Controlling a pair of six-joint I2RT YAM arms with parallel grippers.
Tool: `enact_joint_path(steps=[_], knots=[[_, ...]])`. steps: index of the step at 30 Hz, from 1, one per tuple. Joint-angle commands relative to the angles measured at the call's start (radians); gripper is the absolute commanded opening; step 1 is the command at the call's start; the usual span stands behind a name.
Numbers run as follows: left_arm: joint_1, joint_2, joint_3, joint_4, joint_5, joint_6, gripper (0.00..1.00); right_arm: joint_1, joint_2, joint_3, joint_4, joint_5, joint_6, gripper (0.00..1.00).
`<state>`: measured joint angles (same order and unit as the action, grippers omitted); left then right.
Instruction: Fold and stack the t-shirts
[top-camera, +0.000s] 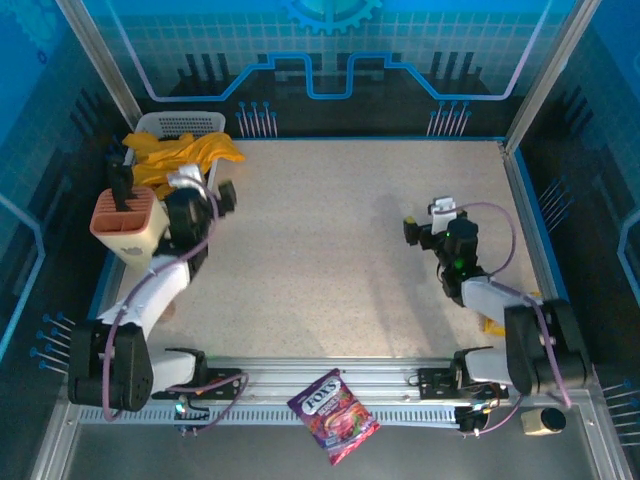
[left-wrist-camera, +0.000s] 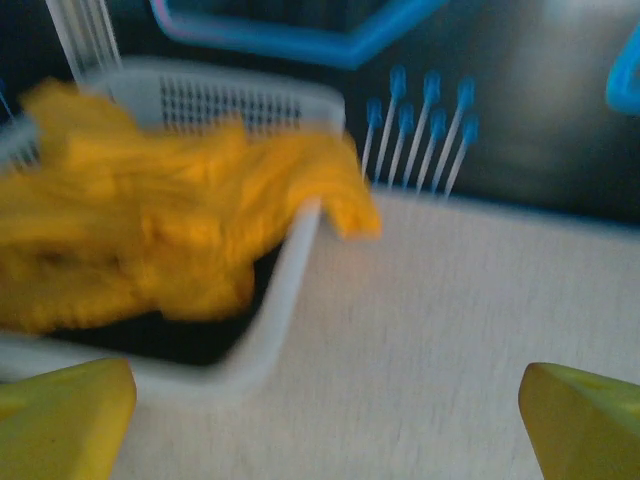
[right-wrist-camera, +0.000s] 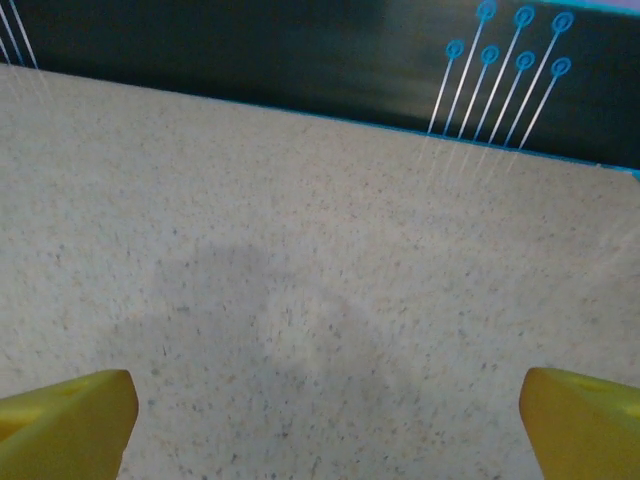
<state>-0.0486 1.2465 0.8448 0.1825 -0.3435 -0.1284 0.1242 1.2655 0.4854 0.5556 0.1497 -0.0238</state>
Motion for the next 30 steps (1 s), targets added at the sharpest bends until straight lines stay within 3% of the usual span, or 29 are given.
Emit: enact_joint_path(steps=[1, 5, 8, 17, 20, 30], knots=[[0.007, 0.126, 0.323, -0.519, -0.111, -0.110, 0.99, 0.003, -0.082, 0.208, -0.386, -0.024, 0.058, 1.00], [0.050, 0.370, 0.672, -0.763, -0.028, -0.196, 0.99, 0.005, -0.064, 0.413, -0.692, -0.115, 0.105, 0.96], [0.069, 0.556, 0.912, -0.908, -0.025, -0.211, 0.99, 0.015, -0.054, 0.496, -0.832, -0.154, 0.112, 0.93], [0.164, 1.036, 1.541, -1.275, -0.010, -0.271, 0.96, 0.023, -0.092, 0.527, -0.936, -0.205, 0.115, 0.92], [0.185, 1.119, 1.623, -1.302, -0.005, -0.276, 0.93, 0.023, -0.088, 0.521, -0.937, -0.209, 0.109, 0.91], [0.237, 1.190, 1.558, -1.197, 0.026, -0.304, 0.93, 0.026, -0.061, 0.518, -0.944, -0.215, 0.103, 0.90]])
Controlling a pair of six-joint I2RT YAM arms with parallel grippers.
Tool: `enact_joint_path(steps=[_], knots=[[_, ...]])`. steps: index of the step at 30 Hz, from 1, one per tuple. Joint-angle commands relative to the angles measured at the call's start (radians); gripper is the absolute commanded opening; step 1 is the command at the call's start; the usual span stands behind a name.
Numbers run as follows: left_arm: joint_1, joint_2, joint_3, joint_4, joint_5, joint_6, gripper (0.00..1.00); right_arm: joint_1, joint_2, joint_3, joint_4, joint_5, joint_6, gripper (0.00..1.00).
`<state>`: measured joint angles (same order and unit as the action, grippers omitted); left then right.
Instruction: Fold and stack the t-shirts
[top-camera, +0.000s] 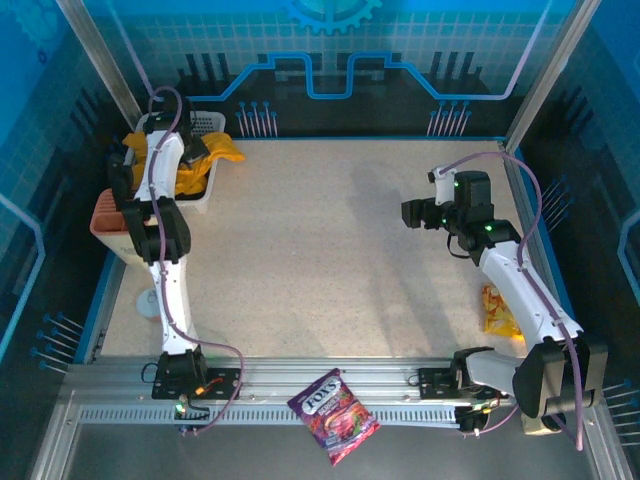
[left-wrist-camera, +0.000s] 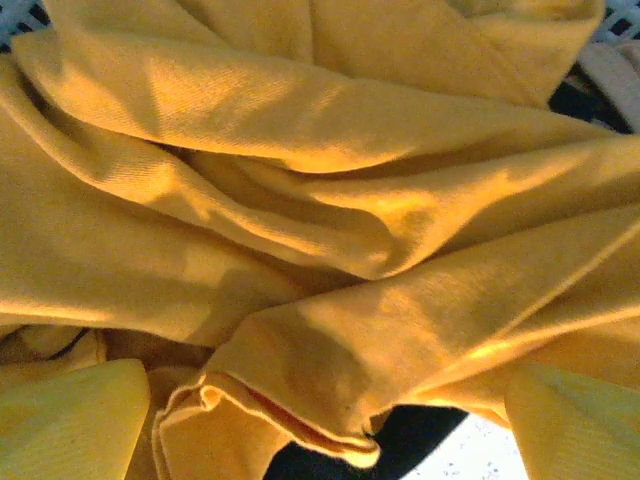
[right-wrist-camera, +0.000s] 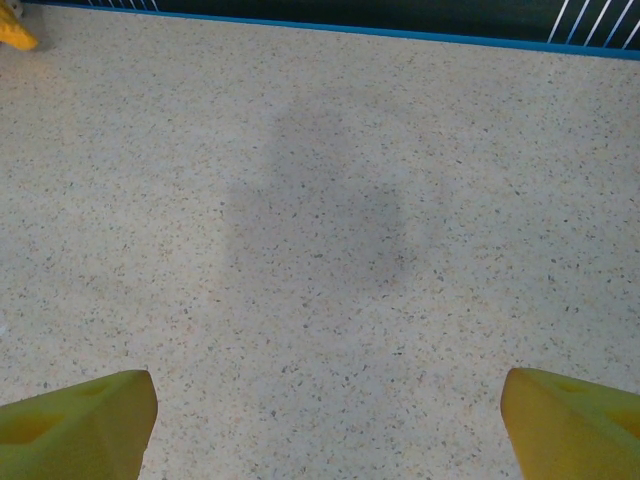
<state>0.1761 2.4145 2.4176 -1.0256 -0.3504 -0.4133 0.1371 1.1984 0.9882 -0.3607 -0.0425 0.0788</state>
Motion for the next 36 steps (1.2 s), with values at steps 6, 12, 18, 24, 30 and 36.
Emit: enact_joint_path(steps=[6, 12, 18, 24, 30, 36], knots=[[0.019, 0.051, -0.026, 0.042, 0.032, -0.005, 0.93, 0.013, 0.013, 0.015, -0.029, -0.030, -0.001, 0.90], [0.029, 0.043, -0.044, 0.070, 0.051, -0.004, 0.71, 0.017, -0.004, -0.005, -0.005, -0.026, 0.001, 0.89], [0.030, 0.010, -0.048, 0.090, 0.082, 0.004, 0.00, 0.018, -0.039, -0.028, 0.025, -0.027, 0.004, 0.89], [0.026, -0.096, -0.048, 0.112, 0.175, 0.004, 0.00, 0.018, -0.090, -0.040, 0.042, -0.022, 0.007, 0.89], [0.009, -0.276, -0.035, 0.136, 0.355, 0.005, 0.00, 0.016, -0.134, -0.054, 0.058, -0.018, 0.015, 0.90], [-0.043, -0.439, -0.026, 0.092, 0.532, 0.032, 0.00, 0.006, -0.180, -0.069, 0.065, -0.013, 0.033, 0.92]])
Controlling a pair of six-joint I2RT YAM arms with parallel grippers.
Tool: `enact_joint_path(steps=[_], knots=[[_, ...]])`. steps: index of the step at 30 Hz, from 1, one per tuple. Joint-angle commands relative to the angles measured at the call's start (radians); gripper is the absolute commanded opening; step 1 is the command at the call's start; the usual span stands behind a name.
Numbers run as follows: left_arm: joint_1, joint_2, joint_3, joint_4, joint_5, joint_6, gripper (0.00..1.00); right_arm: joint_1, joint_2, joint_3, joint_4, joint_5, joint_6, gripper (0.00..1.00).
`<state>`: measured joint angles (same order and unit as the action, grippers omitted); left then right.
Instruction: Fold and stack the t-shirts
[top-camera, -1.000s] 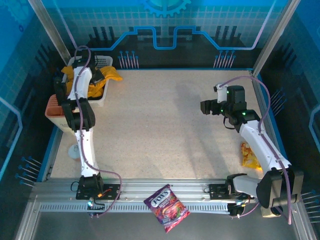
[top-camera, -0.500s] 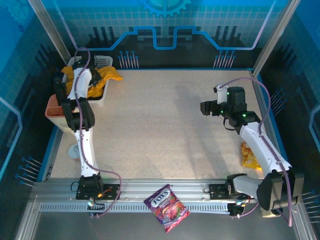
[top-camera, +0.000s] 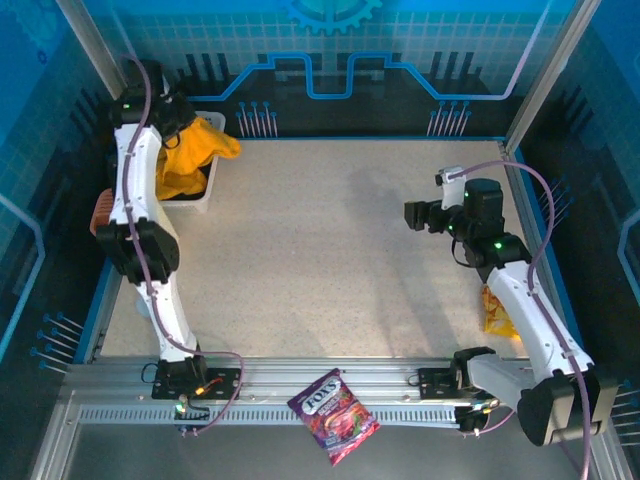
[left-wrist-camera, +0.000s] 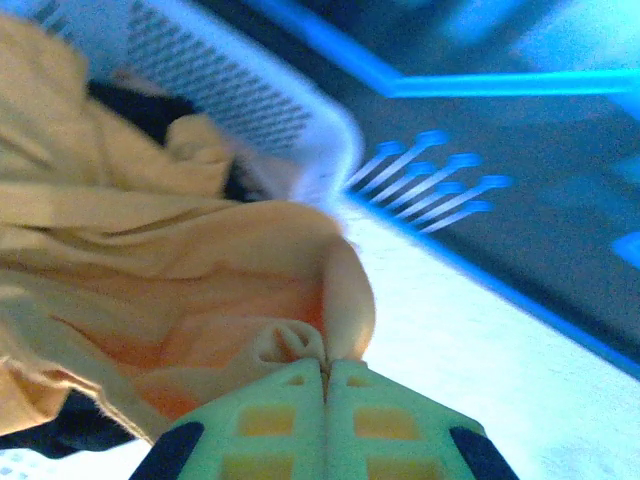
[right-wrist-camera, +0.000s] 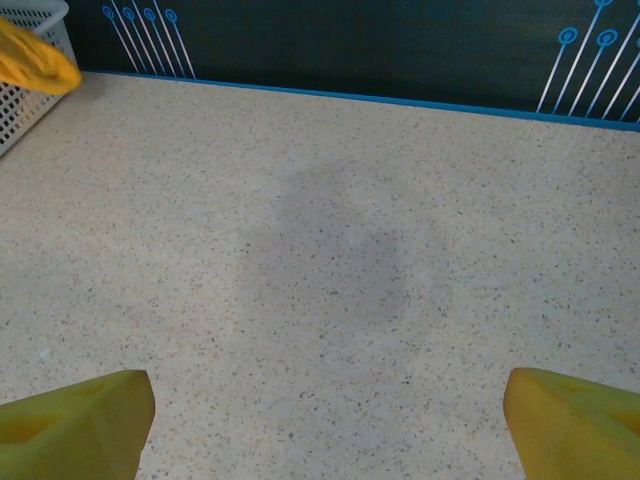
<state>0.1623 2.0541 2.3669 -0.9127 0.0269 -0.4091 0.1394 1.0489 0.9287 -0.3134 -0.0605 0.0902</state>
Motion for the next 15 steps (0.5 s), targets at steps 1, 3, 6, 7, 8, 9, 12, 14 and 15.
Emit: enact_joint_path(steps=[1, 3, 6, 7, 8, 9, 12, 14, 15], knots=[[-0.040, -0.102, 0.018, -0.032, 0.190, 0.034, 0.00, -0.001, -0.039, -0.011, 0.017, 0.004, 0.025, 0.92], [-0.067, -0.146, -0.004, -0.057, 0.230, 0.045, 0.00, -0.008, -0.055, -0.014, 0.013, 0.003, 0.029, 0.92], [-0.139, -0.220, -0.067, -0.086, 0.242, 0.072, 0.00, -0.019, -0.079, -0.021, 0.013, 0.001, 0.036, 0.92], [-0.170, -0.250, -0.103, -0.084, 0.239, 0.080, 0.00, -0.024, -0.085, -0.023, 0.010, -0.002, 0.037, 0.92], [-0.201, -0.281, -0.148, -0.073, 0.240, 0.082, 0.00, -0.027, -0.091, -0.025, 0.008, -0.002, 0.039, 0.92], [-0.234, -0.311, -0.192, -0.057, 0.239, 0.079, 0.00, -0.032, -0.094, -0.026, 0.007, -0.003, 0.042, 0.92], [-0.336, -0.407, -0.363, 0.028, 0.239, 0.042, 0.00, -0.044, -0.102, -0.030, 0.002, -0.004, 0.046, 0.92], [-0.404, -0.458, -0.468, 0.088, 0.238, 0.011, 0.00, -0.051, -0.105, -0.033, 0.001, -0.006, 0.050, 0.92], [-0.440, -0.479, -0.513, 0.117, 0.238, -0.005, 0.00, -0.054, -0.107, -0.034, 0.001, -0.007, 0.051, 0.92]])
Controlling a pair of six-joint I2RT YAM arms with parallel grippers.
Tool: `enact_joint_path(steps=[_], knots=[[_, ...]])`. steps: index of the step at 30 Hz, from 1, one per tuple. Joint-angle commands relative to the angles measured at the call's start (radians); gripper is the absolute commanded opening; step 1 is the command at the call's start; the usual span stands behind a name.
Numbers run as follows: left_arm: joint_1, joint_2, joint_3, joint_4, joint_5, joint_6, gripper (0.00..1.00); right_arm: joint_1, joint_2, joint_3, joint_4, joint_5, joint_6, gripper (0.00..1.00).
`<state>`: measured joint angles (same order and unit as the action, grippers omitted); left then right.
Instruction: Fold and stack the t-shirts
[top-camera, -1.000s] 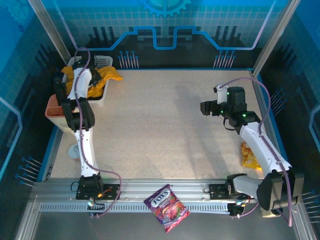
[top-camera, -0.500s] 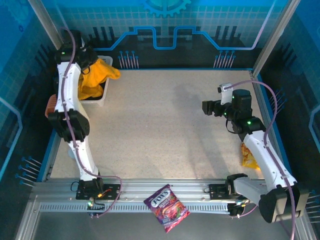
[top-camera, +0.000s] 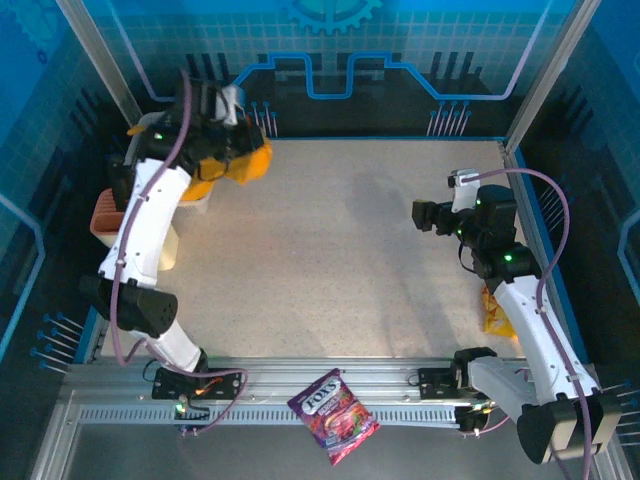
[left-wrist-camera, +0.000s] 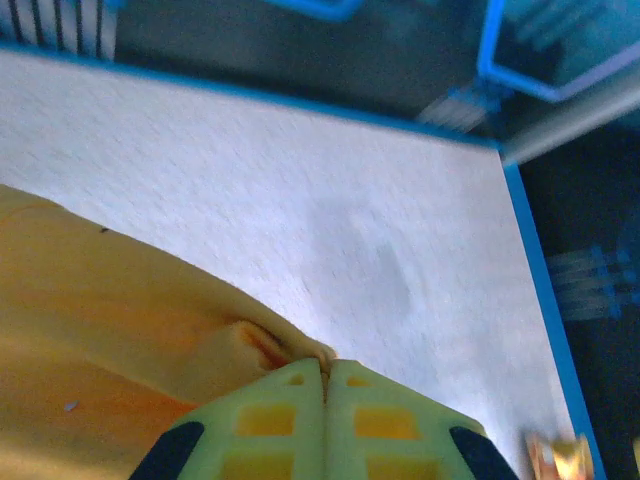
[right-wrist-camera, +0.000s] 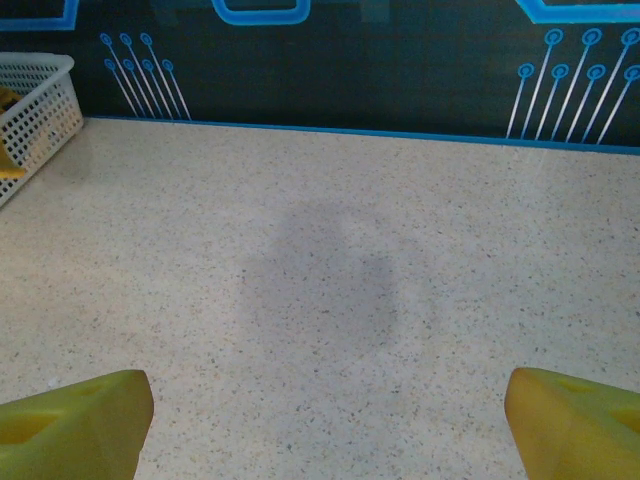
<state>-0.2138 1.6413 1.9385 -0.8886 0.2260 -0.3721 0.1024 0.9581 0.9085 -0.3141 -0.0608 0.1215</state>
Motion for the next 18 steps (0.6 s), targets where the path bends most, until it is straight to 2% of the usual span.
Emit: enact_joint_path(steps=[1, 5, 10, 18], knots=[[-0.102, -0.082, -0.118, 0.115, 0.040, -0.055, 0.00, -0.020, -0.016, -0.013, 0.000, -0.010, 0.021, 0.92], [-0.245, -0.096, -0.164, 0.156, 0.012, -0.075, 0.00, -0.031, -0.015, -0.011, -0.001, -0.021, 0.027, 0.92], [-0.407, -0.018, -0.125, 0.157, -0.014, -0.069, 0.00, -0.041, -0.013, -0.019, -0.002, -0.024, 0.040, 0.92], [-0.582, 0.142, -0.127, 0.245, -0.027, -0.090, 0.00, -0.061, -0.004, -0.023, -0.019, -0.017, 0.053, 0.92]])
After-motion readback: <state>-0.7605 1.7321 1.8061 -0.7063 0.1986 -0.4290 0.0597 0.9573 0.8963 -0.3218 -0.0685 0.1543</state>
